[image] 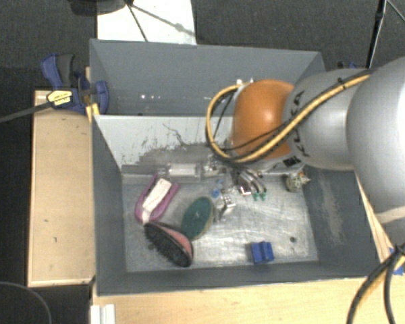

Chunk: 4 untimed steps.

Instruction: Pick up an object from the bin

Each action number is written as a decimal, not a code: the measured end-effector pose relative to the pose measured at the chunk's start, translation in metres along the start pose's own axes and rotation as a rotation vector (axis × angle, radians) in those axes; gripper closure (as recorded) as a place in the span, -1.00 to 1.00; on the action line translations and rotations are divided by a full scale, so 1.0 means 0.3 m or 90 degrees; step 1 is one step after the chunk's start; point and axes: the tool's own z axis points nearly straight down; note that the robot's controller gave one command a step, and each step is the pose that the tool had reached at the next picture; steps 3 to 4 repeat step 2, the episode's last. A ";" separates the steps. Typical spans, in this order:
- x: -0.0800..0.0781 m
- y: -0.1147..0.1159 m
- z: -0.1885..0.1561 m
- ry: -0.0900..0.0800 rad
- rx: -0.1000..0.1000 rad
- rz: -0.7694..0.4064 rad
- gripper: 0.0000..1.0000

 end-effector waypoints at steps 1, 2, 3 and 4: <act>0.004 -0.010 0.003 0.002 0.001 0.000 1.00; -0.027 0.069 -0.452 -0.003 0.001 -0.040 1.00; -0.027 0.069 -0.452 -0.003 0.001 -0.040 1.00; -0.027 0.069 -0.452 -0.003 0.001 -0.040 1.00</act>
Offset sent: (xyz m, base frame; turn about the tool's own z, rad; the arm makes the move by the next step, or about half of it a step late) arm 0.0000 0.0000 0.0000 0.0000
